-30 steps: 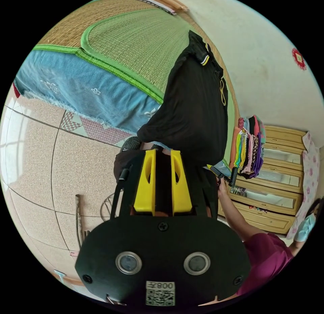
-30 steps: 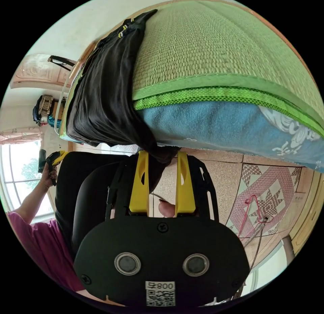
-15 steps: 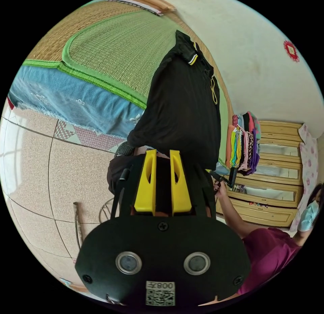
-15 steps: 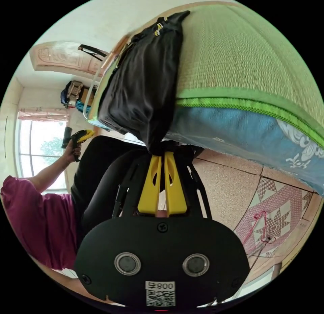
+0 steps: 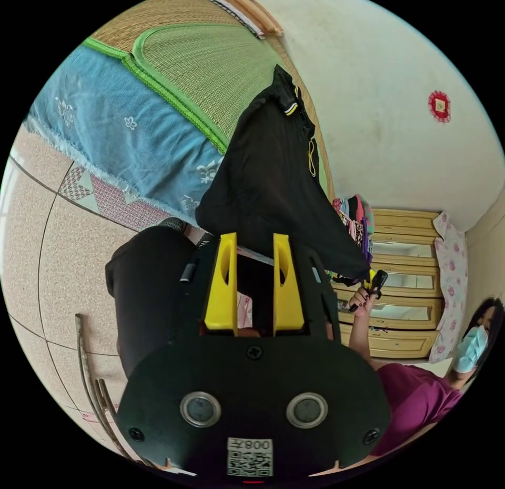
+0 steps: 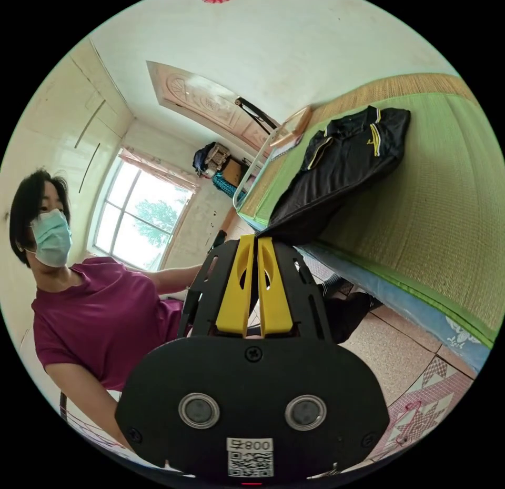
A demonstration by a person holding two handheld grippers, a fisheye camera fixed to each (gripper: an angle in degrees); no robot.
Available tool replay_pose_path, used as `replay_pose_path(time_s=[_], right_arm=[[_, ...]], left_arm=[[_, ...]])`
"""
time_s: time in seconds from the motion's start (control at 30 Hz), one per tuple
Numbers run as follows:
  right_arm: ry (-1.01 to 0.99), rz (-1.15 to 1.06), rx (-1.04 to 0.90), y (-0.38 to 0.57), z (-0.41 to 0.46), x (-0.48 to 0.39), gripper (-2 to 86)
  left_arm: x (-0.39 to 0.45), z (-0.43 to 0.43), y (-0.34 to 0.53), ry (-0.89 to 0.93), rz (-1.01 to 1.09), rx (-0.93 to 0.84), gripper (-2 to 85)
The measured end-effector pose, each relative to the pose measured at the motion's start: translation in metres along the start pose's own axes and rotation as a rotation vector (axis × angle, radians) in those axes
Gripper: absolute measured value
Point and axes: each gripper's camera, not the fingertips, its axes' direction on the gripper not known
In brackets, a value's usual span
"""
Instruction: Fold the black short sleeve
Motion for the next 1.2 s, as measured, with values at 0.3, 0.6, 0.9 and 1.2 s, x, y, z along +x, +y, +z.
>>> replay_pose_path(time_s=[0.3, 0.6, 0.9, 1.2], right_arm=[[-0.034, 0.0, 0.059, -0.01, -0.022, -0.014, 0.5], [-0.023, 0.014, 0.054, -0.014, -0.028, -0.015, 0.4], [-0.008, 0.04, 0.046, -0.013, -0.026, -0.006, 0.4], [0.008, 0.081, 0.093, 0.009, -0.038, 0.013, 0.4]], left_arm=[[0.004, 0.018, -0.012, -0.053, -0.048, -0.065, 11.9], [0.018, 0.068, -0.062, -0.312, -0.001, -0.244, 11.4], [0.025, 0.053, -0.092, -0.23, -0.007, -0.139, 3.1], [0.039, -0.027, -0.075, -0.066, 0.012, -0.05, 0.4]])
